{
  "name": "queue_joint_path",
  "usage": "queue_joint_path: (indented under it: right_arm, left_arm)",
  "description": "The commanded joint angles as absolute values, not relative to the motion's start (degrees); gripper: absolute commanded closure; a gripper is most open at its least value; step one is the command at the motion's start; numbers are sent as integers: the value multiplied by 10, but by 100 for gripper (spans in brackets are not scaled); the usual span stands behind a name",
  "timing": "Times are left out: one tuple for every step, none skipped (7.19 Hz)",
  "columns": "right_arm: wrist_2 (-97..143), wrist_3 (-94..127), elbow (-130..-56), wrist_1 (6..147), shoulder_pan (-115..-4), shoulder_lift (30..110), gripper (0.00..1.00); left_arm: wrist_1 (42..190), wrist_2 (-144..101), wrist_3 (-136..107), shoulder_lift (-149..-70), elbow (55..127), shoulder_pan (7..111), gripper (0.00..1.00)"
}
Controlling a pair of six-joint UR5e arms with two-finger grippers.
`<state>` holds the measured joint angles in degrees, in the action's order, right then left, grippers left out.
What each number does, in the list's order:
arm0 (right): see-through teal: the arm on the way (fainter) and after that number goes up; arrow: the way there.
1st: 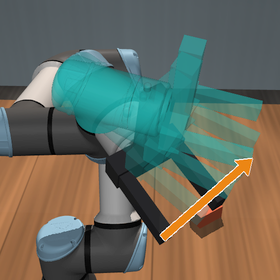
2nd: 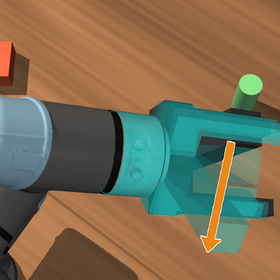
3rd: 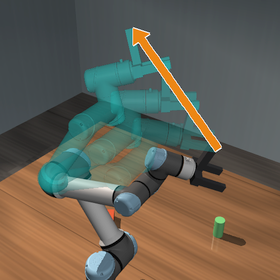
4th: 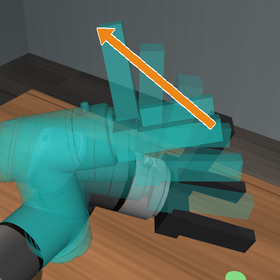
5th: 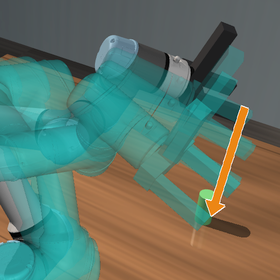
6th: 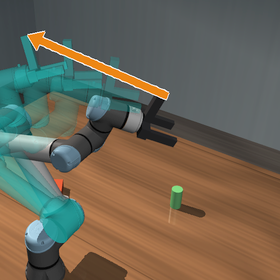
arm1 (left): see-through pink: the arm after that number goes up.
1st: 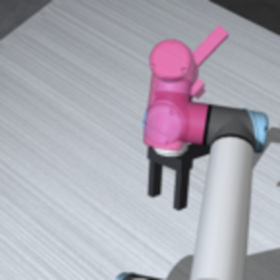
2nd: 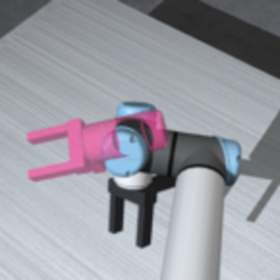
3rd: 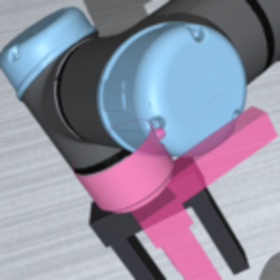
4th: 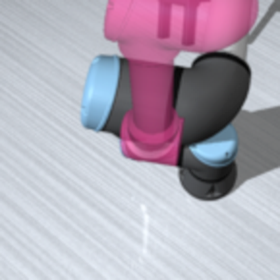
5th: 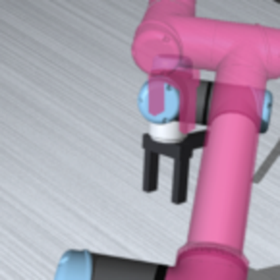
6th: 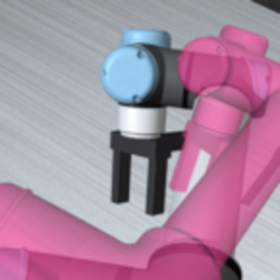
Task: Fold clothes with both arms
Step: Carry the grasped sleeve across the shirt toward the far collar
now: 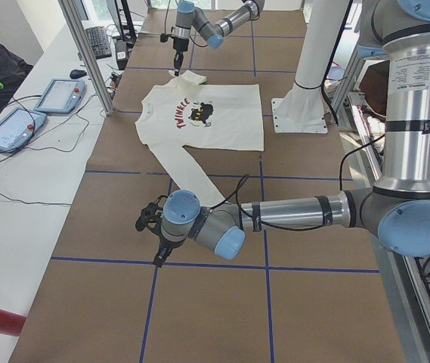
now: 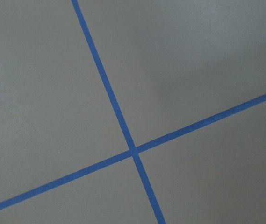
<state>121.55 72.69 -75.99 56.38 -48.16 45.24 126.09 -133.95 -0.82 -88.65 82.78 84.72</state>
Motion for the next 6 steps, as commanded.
queue_joint_path:
  right_arm:
    - [1196, 728, -592, 520, -471, 278, 100]
    - [1139, 726, -518, 479, -427, 227, 100]
    - [1069, 727, -501, 476, -381, 219, 100]
    - [1056, 726, -500, 470, -359, 220, 100]
    - [1018, 727, -496, 436, -333, 220, 100]
    - [1013, 728, -492, 407, -329, 220, 100]
  left_arm:
    - [1261, -1339, -8, -902, 810, 847, 0]
    - [1261, -1339, -9, -903, 808, 847, 0]
    - [1260, -1339, -8, -907, 803, 847, 0]
    - [1261, -1339, -8, -908, 799, 847, 0]
    - [1262, -1339, -8, -908, 798, 847, 0]
    - [1262, -1339, -8, -908, 797, 847, 0]
